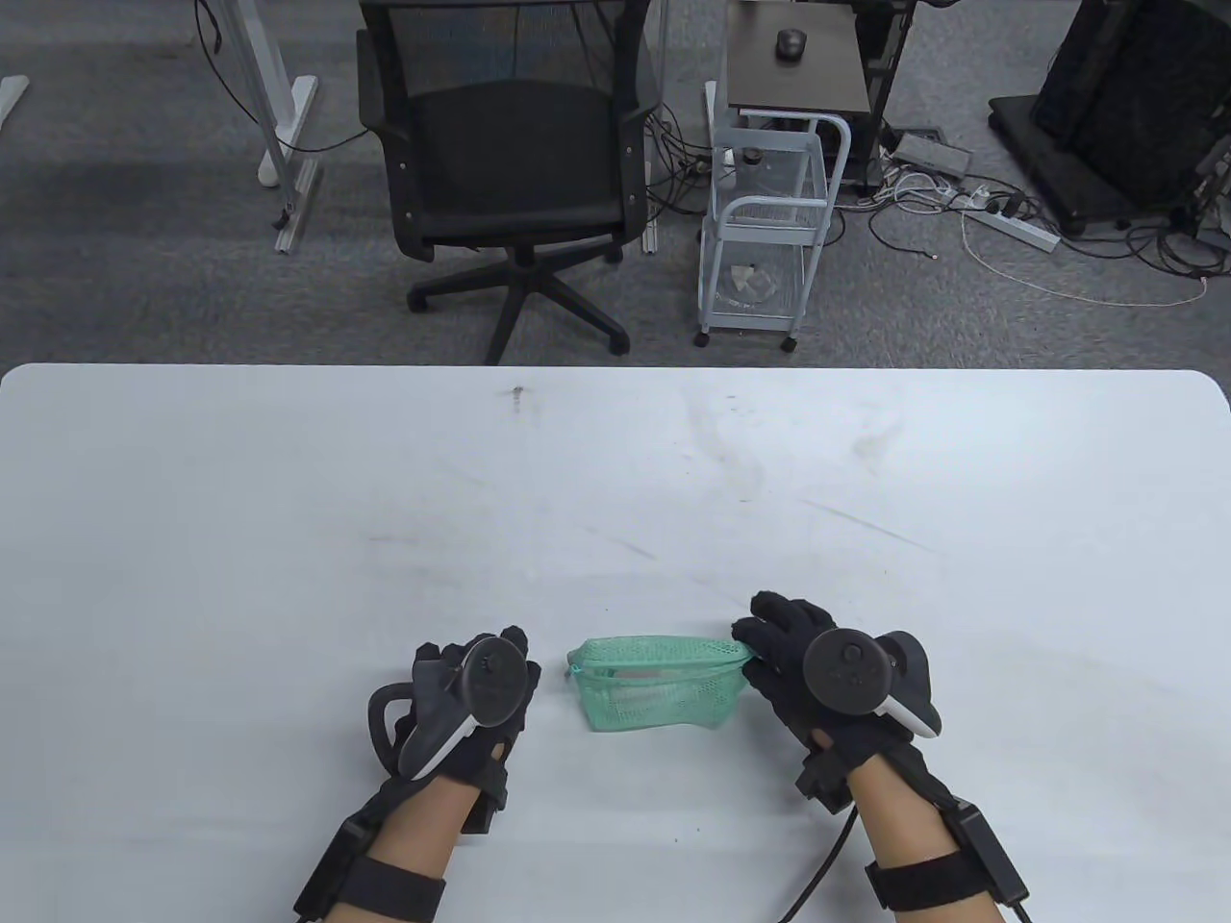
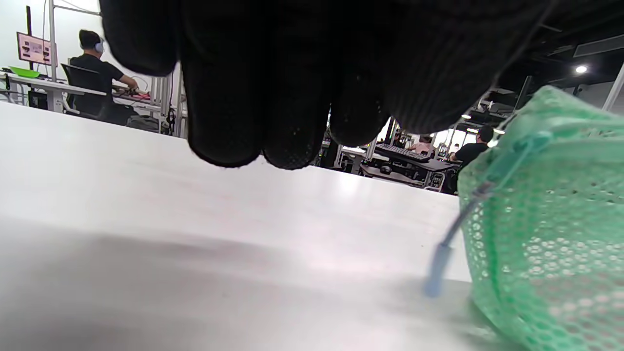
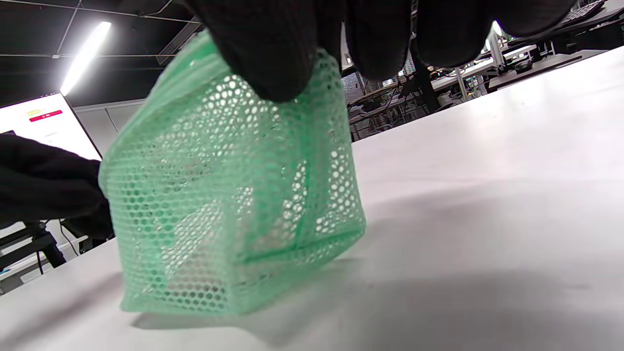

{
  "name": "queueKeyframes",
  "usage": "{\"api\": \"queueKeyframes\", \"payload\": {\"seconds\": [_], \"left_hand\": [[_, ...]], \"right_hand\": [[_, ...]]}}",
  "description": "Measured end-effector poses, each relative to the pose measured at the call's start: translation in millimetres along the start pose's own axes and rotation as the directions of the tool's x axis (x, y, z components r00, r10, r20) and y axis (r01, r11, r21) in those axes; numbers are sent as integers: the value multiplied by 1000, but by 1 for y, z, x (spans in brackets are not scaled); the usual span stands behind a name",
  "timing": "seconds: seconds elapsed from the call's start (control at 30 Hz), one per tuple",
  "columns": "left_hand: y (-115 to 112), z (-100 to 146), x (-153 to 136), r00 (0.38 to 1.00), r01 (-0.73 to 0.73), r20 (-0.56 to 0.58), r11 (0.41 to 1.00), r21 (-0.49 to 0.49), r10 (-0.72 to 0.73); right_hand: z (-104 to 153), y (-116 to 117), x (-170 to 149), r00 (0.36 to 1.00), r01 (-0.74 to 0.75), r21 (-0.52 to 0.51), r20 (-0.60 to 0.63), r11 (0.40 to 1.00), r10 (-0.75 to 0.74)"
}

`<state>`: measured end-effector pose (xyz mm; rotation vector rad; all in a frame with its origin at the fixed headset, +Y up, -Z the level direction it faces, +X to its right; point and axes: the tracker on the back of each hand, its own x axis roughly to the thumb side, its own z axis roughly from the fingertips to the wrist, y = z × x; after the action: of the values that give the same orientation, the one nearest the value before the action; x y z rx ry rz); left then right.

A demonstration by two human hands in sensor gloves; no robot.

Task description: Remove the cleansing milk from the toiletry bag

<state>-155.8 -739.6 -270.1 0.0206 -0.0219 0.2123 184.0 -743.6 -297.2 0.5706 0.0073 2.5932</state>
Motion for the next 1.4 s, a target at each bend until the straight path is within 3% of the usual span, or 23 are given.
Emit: {"api": "queueKeyframes", "payload": {"seconds": [0.47,0.73,0.97,1.17,1.4], "left_hand": [[0,13,25,981,-76,181,997,12,73],[-1,14,29,980,-57,194,998,9,54],[-4,11,29,983,-34,181,999,-17,36],[-1,13,31,984,-11,180,999,48,2],[1,14,31,983,-32,181,998,59,21]], "right_hand": [[2,13,29,991,25,11,129,1000,-26],[4,17,44,976,-18,17,217,1000,14],[4,17,45,975,-16,32,221,999,9],[4,15,44,974,9,56,227,998,-22],[8,8,50,960,32,7,279,999,-32]]}}
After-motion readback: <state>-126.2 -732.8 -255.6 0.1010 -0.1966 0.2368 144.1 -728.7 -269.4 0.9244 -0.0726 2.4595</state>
